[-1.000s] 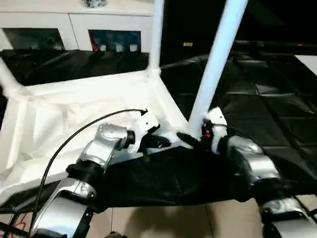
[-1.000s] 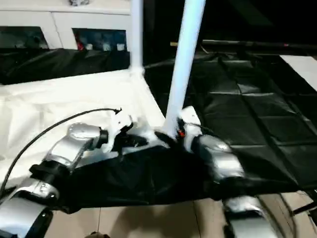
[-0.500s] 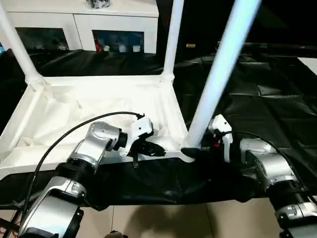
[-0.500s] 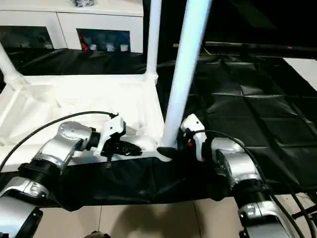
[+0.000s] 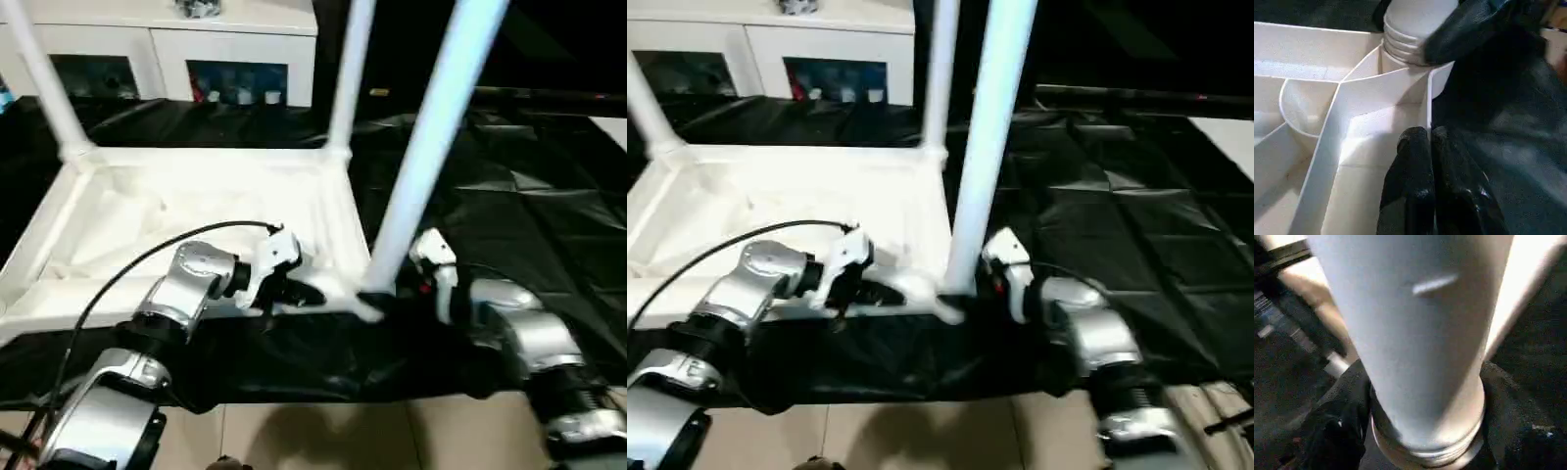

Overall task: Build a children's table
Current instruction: Rotate leg to tighten

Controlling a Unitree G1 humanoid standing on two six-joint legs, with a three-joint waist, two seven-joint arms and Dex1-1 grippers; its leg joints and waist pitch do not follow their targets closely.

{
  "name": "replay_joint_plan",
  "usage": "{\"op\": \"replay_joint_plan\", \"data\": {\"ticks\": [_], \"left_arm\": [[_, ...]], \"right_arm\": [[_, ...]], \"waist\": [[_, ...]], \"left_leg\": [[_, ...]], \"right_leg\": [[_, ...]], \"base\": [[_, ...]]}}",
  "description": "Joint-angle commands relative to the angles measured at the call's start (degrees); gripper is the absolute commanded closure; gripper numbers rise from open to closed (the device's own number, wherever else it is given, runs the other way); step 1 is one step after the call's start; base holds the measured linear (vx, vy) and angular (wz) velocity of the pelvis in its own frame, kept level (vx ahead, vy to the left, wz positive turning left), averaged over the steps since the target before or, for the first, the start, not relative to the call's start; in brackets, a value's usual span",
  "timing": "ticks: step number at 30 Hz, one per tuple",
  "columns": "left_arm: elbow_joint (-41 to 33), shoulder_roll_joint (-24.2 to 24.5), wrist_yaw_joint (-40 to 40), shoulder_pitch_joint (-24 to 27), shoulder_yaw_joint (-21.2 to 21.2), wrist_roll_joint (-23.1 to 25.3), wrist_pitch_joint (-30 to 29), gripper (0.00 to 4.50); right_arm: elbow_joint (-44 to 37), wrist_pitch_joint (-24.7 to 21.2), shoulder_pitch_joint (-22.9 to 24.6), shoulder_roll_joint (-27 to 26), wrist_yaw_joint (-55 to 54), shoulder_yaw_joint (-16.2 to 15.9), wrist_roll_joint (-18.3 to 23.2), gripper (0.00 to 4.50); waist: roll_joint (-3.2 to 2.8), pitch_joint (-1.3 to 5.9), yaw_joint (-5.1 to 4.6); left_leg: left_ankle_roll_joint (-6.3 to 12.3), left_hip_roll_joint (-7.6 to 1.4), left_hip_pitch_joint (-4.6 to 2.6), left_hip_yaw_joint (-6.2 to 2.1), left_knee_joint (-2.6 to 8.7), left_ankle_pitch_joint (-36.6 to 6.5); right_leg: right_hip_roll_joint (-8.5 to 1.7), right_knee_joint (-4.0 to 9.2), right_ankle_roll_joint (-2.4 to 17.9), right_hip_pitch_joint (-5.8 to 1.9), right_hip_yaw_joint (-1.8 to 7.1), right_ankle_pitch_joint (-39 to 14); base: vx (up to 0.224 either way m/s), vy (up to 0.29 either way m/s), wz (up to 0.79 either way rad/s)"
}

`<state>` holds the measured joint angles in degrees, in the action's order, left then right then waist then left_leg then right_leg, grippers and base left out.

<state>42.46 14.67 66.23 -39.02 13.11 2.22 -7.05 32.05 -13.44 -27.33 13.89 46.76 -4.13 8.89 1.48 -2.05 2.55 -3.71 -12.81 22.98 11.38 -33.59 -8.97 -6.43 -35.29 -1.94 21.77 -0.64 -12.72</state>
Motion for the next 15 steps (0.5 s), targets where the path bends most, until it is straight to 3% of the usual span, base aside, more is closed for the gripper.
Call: {"op": "replay_joint_plan", "data": {"ticks": [1, 2, 4, 8, 10, 12, 13, 15], "left_arm": [[-1.3, -4.1, -0.9, -1.5, 1.5, -0.4, -0.9, 4.5], [-1.5, -4.9, -1.8, -1.6, 1.7, -0.2, -1.6, 4.5], [-1.9, -7.0, -4.9, -2.0, 1.9, 0.4, -3.3, 4.5], [-3.0, -8.9, -5.8, -1.8, 2.7, 0.3, -4.5, 4.5], [-3.1, -8.9, -5.6, -1.7, 3.1, 0.4, -4.4, 4.5], [-3.2, -8.8, -5.4, -1.6, 3.3, 0.5, -4.4, 4.5], [-3.2, -8.8, -5.3, -1.6, 3.3, 0.5, -4.4, 4.5], [-3.3, -7.8, -3.9, -1.5, 3.1, 0.5, -4.1, 4.5]], "right_arm": [[4.4, -1.8, -0.1, -2.7, -4.9, -1.7, -2.2, 1.69], [5.3, -1.8, -0.7, -3.9, -6.6, -1.3, -2.1, 1.69], [8.4, -1.5, -2.7, -6.9, -12.4, -0.4, -2.6, 1.69], [10.5, 1.3, -4.5, -9.5, -13.4, -1.0, -3.5, 1.69], [10.7, 1.0, -5.2, -9.7, -11.8, -0.8, -2.7, 1.01], [10.7, 0.3, -5.5, -9.6, -11.0, -0.5, -2.2, 0.99], [10.7, 0.3, -5.5, -9.5, -10.8, -0.6, -2.2, 0.7], [9.9, 0.9, -5.4, -7.5, -7.7, -1.6, -2.7, 0.58]], "waist": [[-0.18, 2.99, -0.25], [-0.01, 3.02, -0.53], [-0.3, 3.04, -0.82], [-0.4, 3.12, -0.88], [-0.5, 3.14, -0.89], [-0.51, 3.23, -0.82], [-0.58, 3.3, -0.72], [-0.46, 3.37, -0.58]], "left_leg": [[-2.15, -0.17, -2.0, -0.16, 4.72, -16.9], [-2.13, -0.18, -1.98, -0.17, 4.68, -17.2], [-2.29, -0.17, -1.95, -0.22, 4.72, -16.9], [-2.14, -0.07, -1.89, -0.16, 4.6, -16.4], [-1.7, -0.04, -1.86, -0.17, 4.61, -16.1], [-1.41, -0.1, -1.98, -0.11, 4.52, -15.5], [-1.21, -0.11, -2.03, -0.08, 4.45, -14.8], [-0.64, -0.06, -1.85, -0.08, 4.35, -13.5]], "right_leg": [[-0.55, 4.33, 11.8, -0.72, 0.26, -8.9], [-0.52, 4.38, 11.8, -0.75, 0.27, -8.6], [-0.48, 4.32, 12.0, -0.68, 0.27, -7.9], [-0.37, 4.37, 11.9, -0.73, 0.25, -6.2], [-0.27, 4.29, 12.1, -0.89, 0.21, -4.7], [-0.27, 4.21, 12.5, -0.9, 0.22, -3.4], [-0.26, 4.08, 12.9, -0.97, 0.19, -2.3], [-0.16, 3.86, 13.0, -1.28, 0.11, 0.0]], "base": [[0.0, 0.0, 0.0], [0.0, 0.0, 0.0], [0.0, 0.0, 0.0], [0.0, 0.0, 0.0], [0.0, 0.0, 0.0], [0.0, 0.0, 0.0], [0.0, 0.0, 0.0], [0.0, 0.0, 0.0]]}}
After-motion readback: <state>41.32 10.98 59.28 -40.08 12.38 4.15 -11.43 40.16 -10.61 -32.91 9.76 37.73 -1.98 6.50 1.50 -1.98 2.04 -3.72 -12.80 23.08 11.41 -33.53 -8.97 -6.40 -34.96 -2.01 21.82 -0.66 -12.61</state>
